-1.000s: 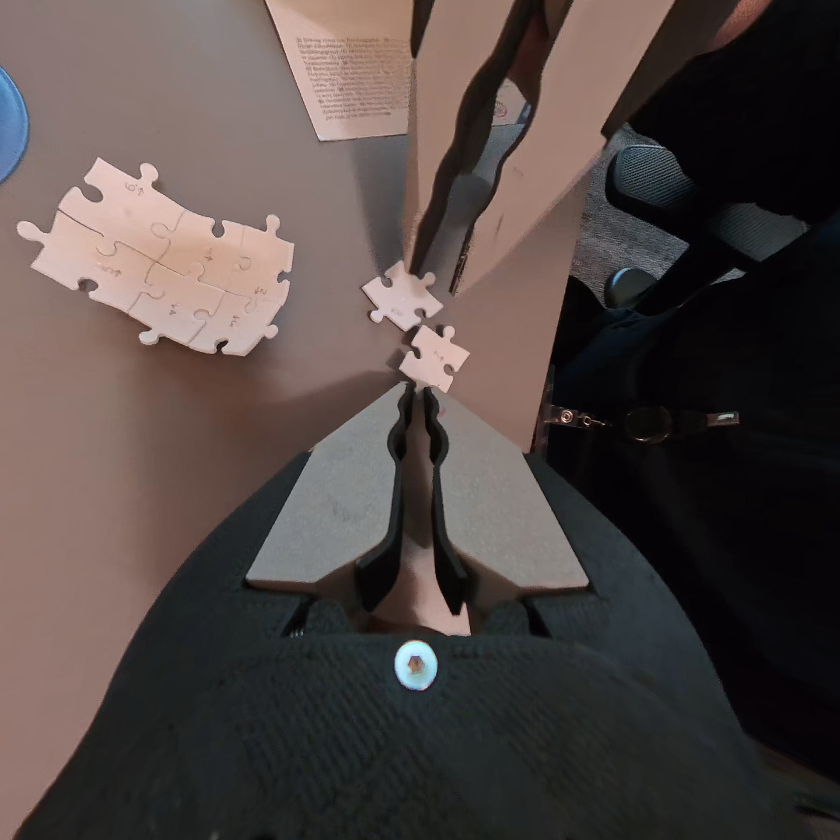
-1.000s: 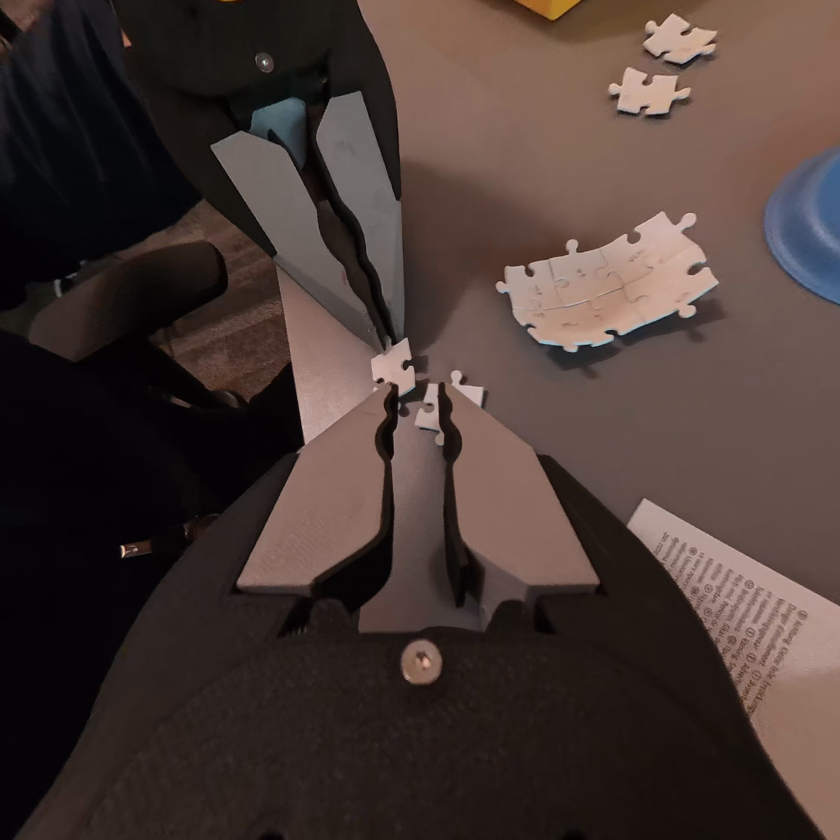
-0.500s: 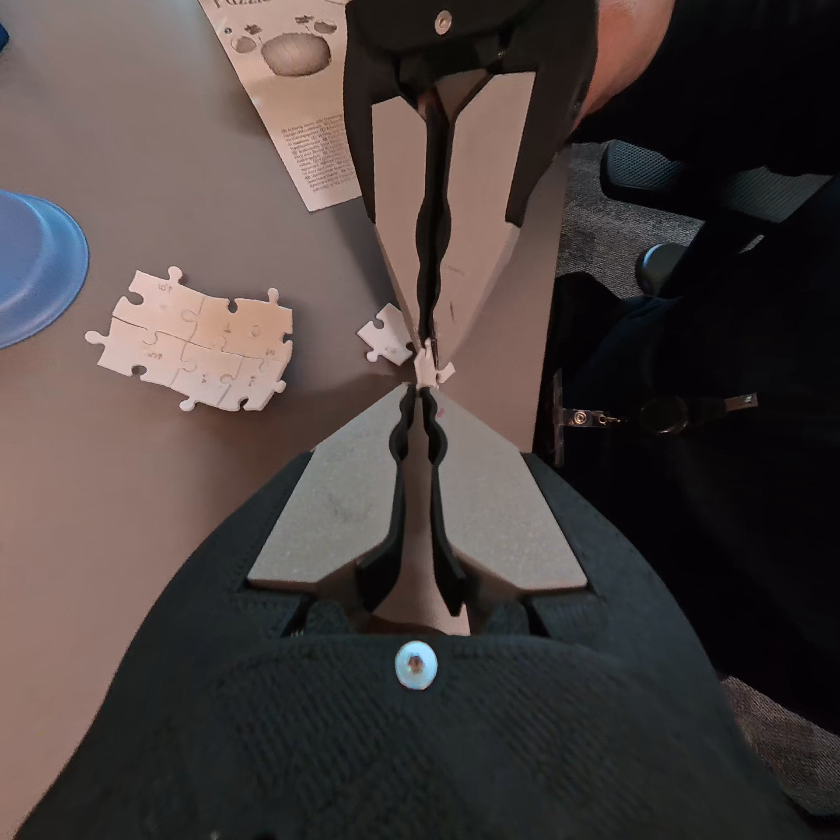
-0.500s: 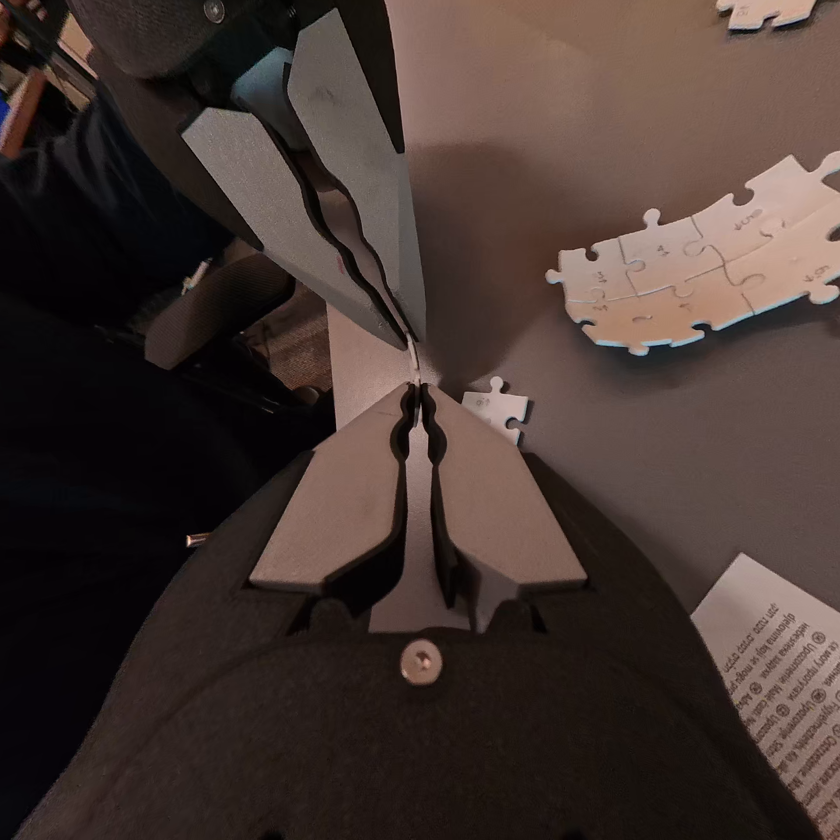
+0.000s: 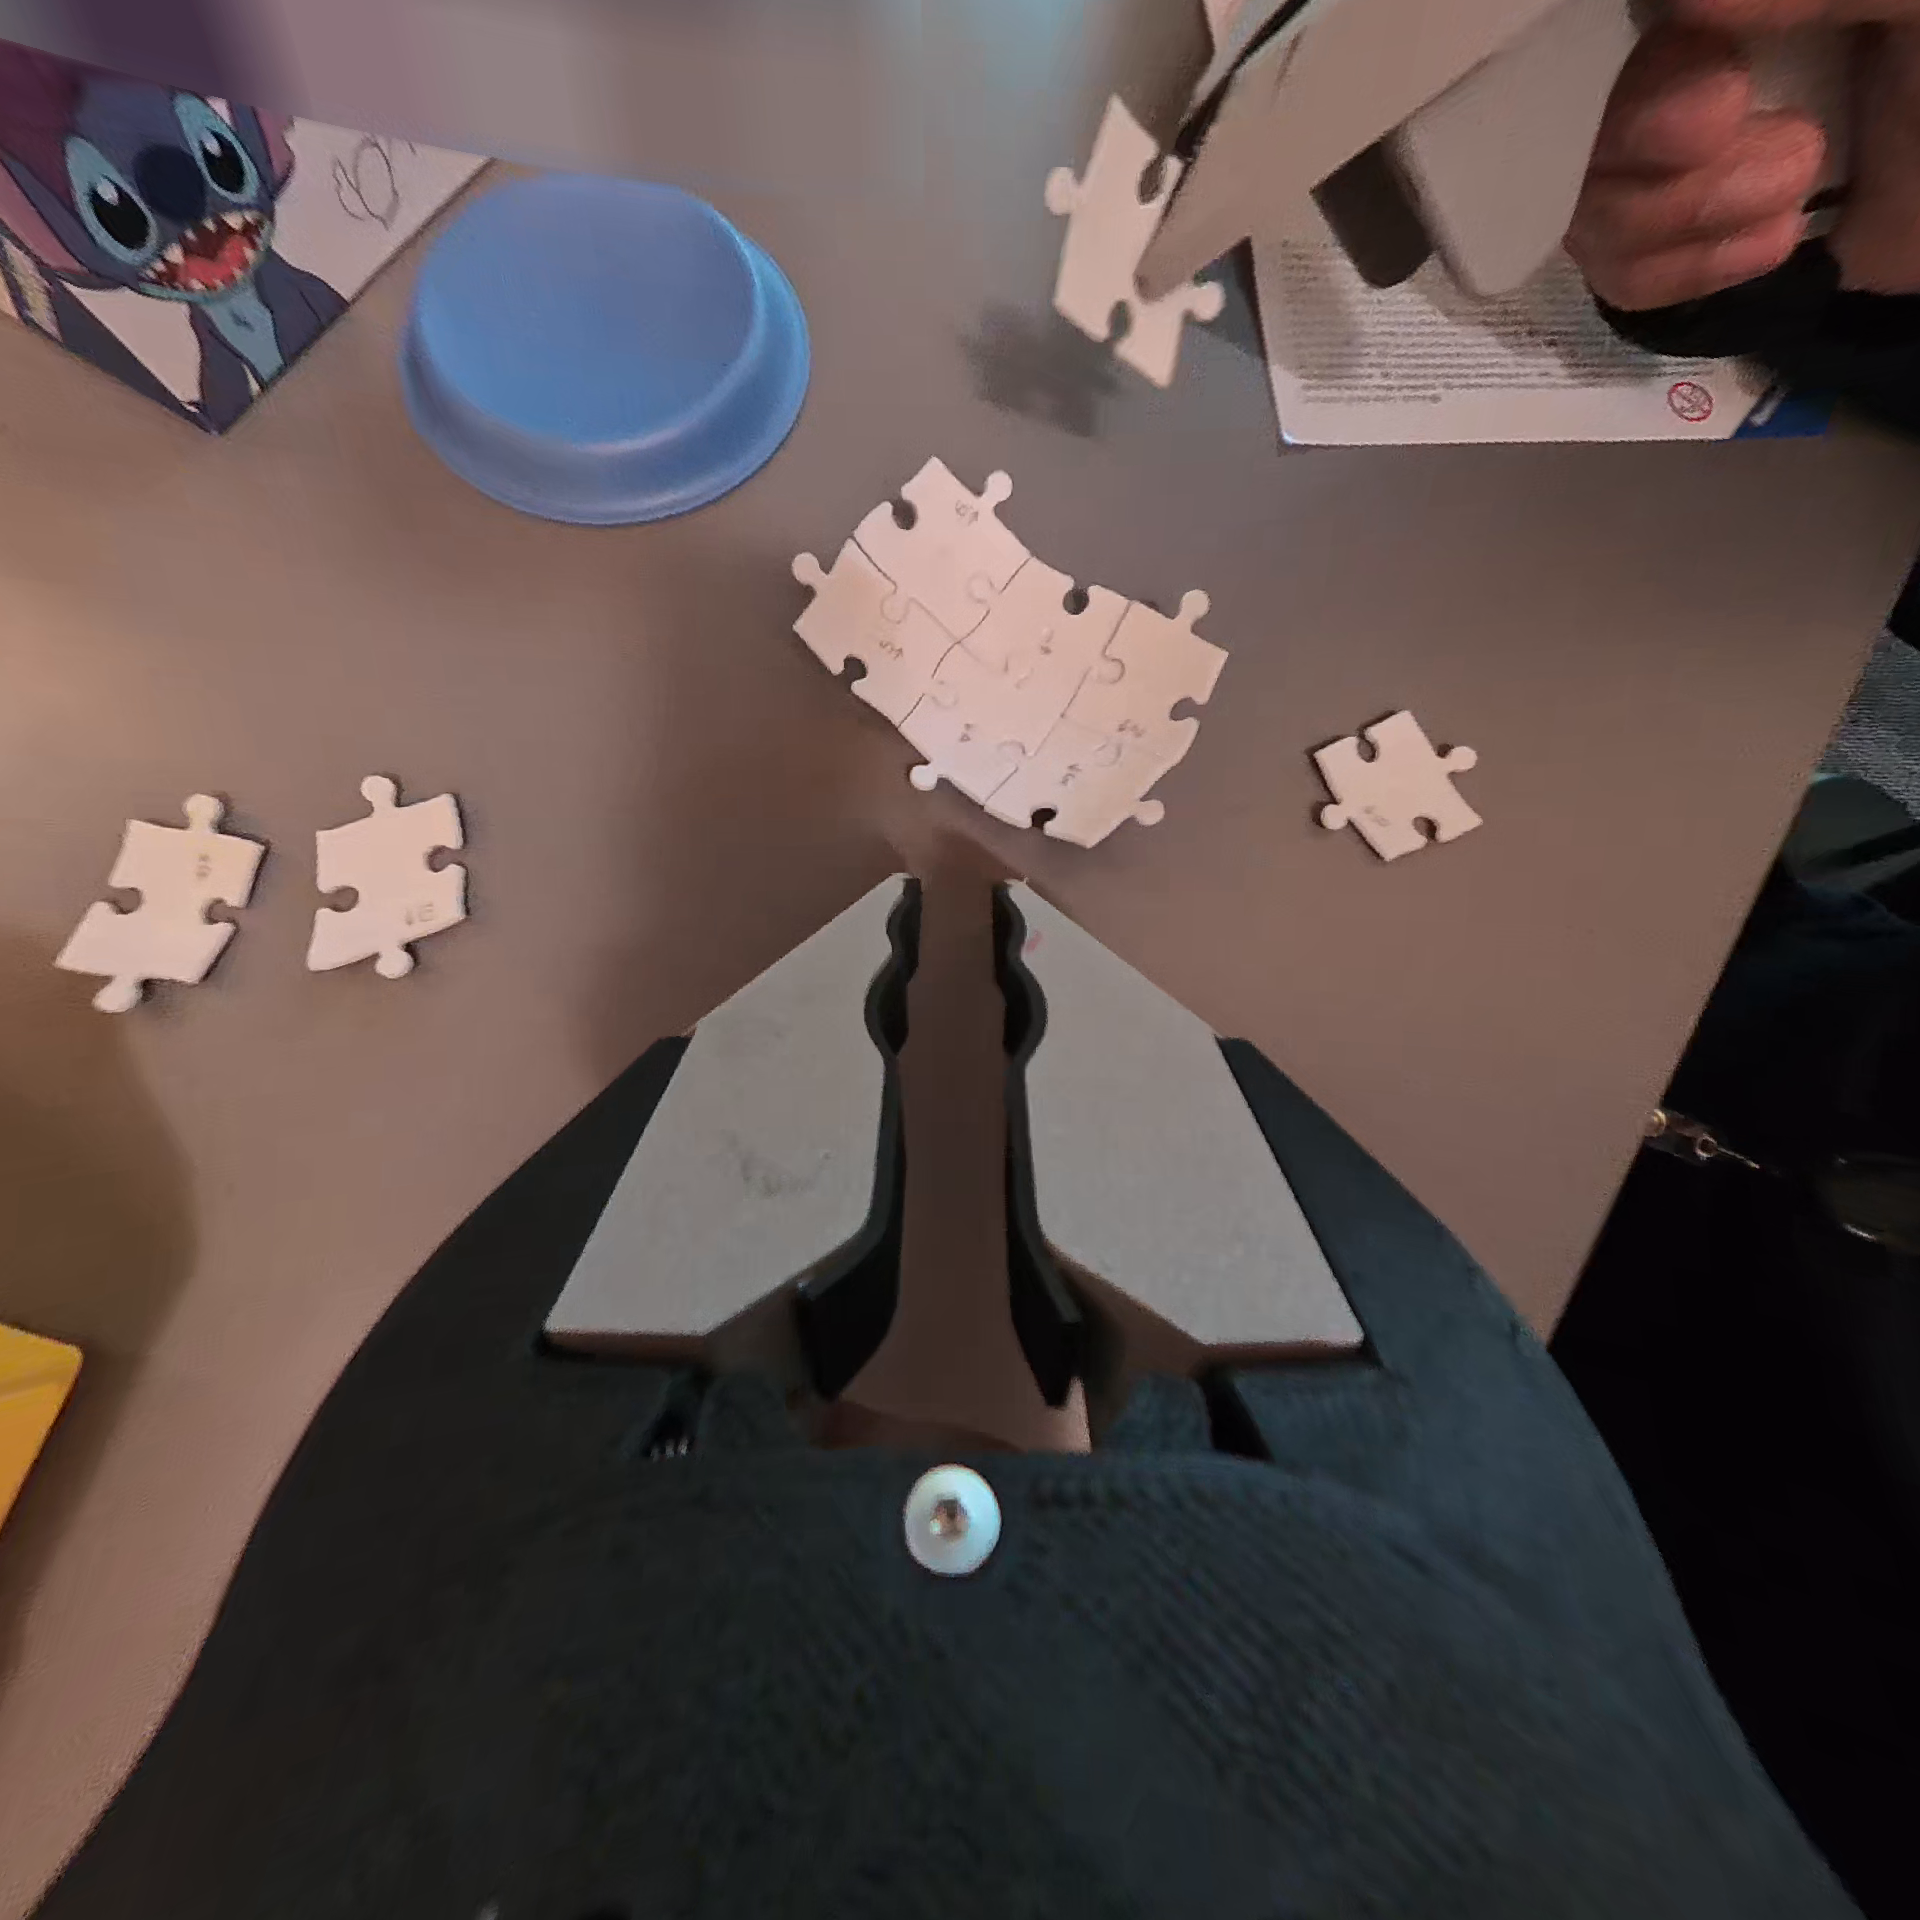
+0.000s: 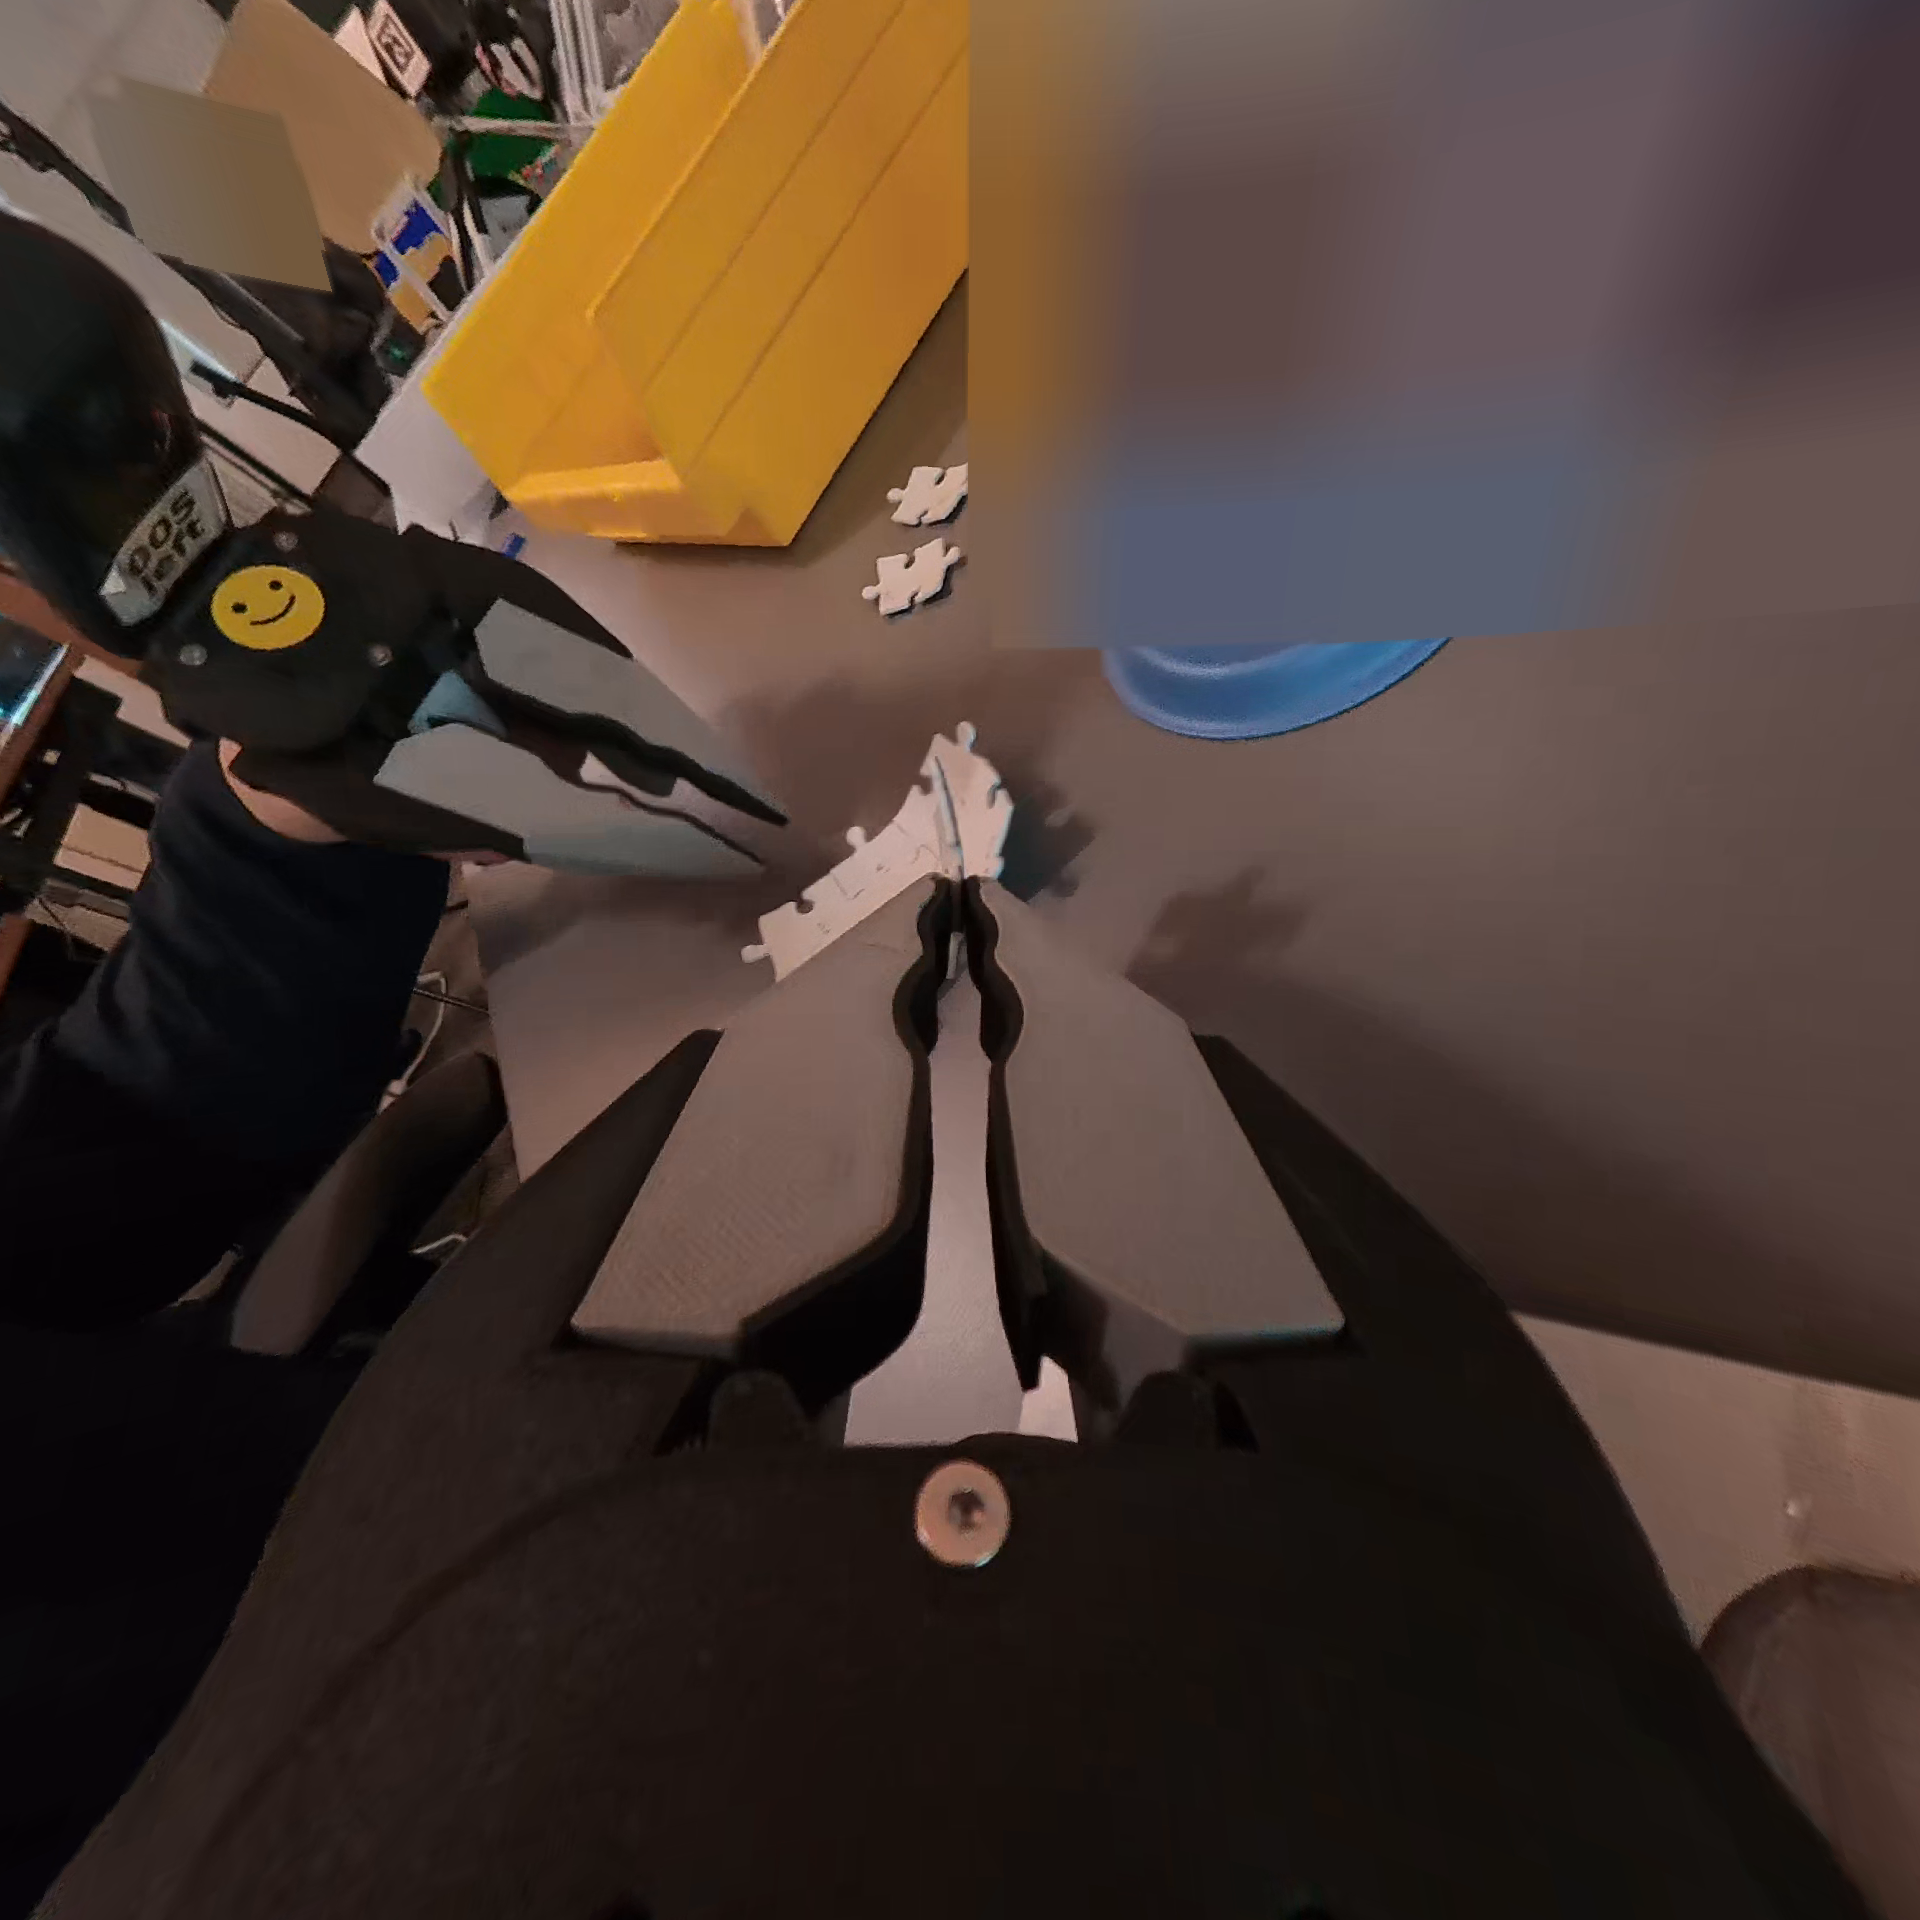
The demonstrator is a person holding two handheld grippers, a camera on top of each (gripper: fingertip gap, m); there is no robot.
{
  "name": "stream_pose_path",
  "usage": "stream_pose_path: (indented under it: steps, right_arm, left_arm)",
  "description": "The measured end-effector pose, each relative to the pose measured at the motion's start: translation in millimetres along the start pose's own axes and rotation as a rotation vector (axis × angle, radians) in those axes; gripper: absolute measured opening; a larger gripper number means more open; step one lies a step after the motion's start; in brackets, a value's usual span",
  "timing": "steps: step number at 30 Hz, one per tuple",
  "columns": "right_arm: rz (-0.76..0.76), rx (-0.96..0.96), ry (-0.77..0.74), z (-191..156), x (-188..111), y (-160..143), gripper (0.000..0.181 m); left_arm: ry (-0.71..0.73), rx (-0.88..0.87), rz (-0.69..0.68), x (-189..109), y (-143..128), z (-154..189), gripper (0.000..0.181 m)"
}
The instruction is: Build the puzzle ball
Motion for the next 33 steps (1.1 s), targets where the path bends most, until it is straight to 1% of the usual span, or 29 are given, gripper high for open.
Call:
stream_pose_path:
  steps: [7, 13, 16, 18, 20, 23, 25, 30, 31, 33]
  right_arm:
    - [-0.04, 0.083, -0.013, 12, 18, -5, 0.0]
    - [-0.044, 0.103, -0.007, 14, 18, -7, 0.0]
    - [-0.078, 0.106, 0.024, 11, 16, -9, 0.0]
    - [-0.14, 0.096, 0.046, 9, 14, -9, 0.0]
    - [-0.247, 0.056, 0.058, 7, 9, -7, 0.0]
    - [-0.383, -0.049, 0.031, 9, 6, 2, 0.0]
    - [-0.479, -0.072, 0.056, 8, 7, 6, 0.0]
    - [-0.692, -0.142, 0.114, 5, 9, 3, 0.0]
    - [-0.712, -0.158, 0.114, 6, 10, 3, 0.0]
    - [-0.704, -0.178, 0.124, 5, 13, 7, 0.0]
  left_arm:
    - [-0.073, -0.026, 0.009, 9, -2, 11, 0.012]
    - [-0.081, -0.017, 0.005, 11, -2, 12, 0.012]
    - [-0.073, -0.014, 0.003, 11, -4, 10, 0.012]
    - [-0.059, -0.01, 0.0, 9, -5, 7, 0.012]
    - [-0.05, -0.008, 0.0, 8, -6, 4, 0.012]
    - [-0.039, -0.017, 0.011, 7, -6, 0, 0.012]
    - [-0.029, -0.018, 0.018, 7, -4, -4, 0.012]
    - [0.019, 0.003, 0.051, 5, 14, -22, 0.012]
    - [0.023, 0.005, 0.065, 5, 20, -25, 0.012]
    - [0.028, 0.014, 0.097, 6, 32, -31, 0.012]
Point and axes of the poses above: each gripper's, where its closed fingertips meet, x out along the fingers, y out of its top, z = x × y across the jaws, the point moved 3 cm from there along -x, back along the fingers, and after that the axes turned 11 degrees about z, right-handed, at the moved point
